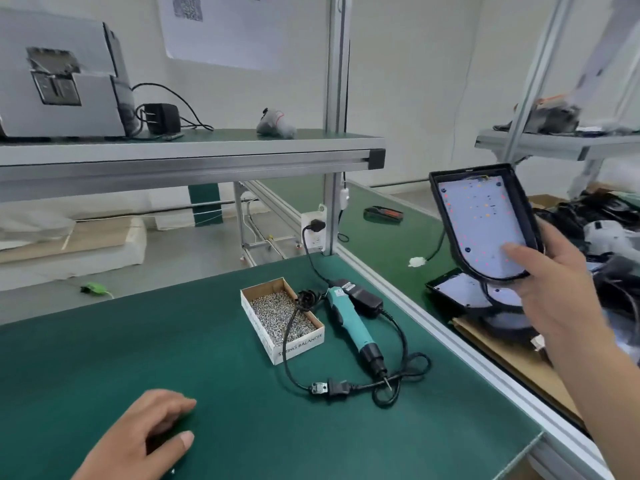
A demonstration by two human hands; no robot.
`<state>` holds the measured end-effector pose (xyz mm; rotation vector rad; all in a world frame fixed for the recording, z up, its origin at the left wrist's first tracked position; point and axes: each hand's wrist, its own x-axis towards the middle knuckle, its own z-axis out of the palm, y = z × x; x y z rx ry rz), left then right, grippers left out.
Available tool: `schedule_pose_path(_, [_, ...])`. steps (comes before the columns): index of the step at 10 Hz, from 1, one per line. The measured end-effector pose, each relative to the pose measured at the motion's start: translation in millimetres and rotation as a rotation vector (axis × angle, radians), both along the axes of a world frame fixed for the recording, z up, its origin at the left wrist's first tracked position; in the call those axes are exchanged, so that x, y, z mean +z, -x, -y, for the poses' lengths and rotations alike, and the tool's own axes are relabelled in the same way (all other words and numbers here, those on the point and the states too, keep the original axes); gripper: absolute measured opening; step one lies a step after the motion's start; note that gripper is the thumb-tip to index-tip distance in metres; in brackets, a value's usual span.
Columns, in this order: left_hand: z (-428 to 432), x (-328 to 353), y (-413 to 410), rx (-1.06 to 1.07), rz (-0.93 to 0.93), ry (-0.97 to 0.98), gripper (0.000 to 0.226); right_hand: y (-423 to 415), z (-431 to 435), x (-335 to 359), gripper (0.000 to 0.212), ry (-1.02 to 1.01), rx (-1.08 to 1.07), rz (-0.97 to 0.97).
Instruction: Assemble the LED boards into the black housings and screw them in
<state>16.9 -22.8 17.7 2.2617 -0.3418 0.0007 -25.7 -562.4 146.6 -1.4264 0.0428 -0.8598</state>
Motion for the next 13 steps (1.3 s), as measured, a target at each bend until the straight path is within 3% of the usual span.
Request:
schedule_pose_path(3, [-2, 0, -9, -0.033, -0.242, 0.072, 0.032, 39, 100, -6, 0.041, -0.146, -0.411, -0.047])
schedule_pose_path(4, [5, -3, -13, -0.055, -0.277, 0.044, 0.012, 45, 110, -8, 0.038, -0.150, -0.537, -0.151])
schedule_pose_path(5, [16, -2, -7, 0.037, -0.293, 0.244, 0.028, 43, 125, -14, 0.025, -0.176, -0.635, -0.159])
schedule_pose_path(6, [6, 11, 3, 0.066, -0.261, 0.238, 0.038, 34, 142, -17, 0.004, -0.163, -0.695, -0.195])
schedule_pose_path(7, [16, 18, 6, 0.140, -0.337, 0.283, 0.018, 27, 156, -21, 0.029, -0.060, -0.716, -0.323])
schedule_pose_path(8, [25, 30, 6, 0.156, -0.372, 0.309, 0.015, 24, 162, -23, 0.056, 0.127, -0.714, -0.556])
schedule_pose_path(9, [29, 38, 10, 0.097, -0.390, 0.255, 0.031, 18, 161, -22, 0.102, 0.304, -0.719, -0.889])
schedule_pose_path(10, [29, 41, 19, 0.018, -0.348, 0.253, 0.050, 19, 154, -22, 0.121, 0.402, -0.760, -0.970])
schedule_pose_path(11, [17, 27, 15, -0.029, -0.427, 0.287, 0.056, 22, 151, -29, 0.114, 0.482, -0.818, -0.954])
schedule_pose_path(12, [3, 19, 5, -0.077, -0.426, 0.252, 0.017, 27, 148, -39, 0.087, 0.528, -0.856, -0.884])
schedule_pose_path(13, [-11, 2, 2, -0.185, -0.188, 0.164, 0.011, 28, 150, -43, 0.072, 0.532, -0.900, -0.823])
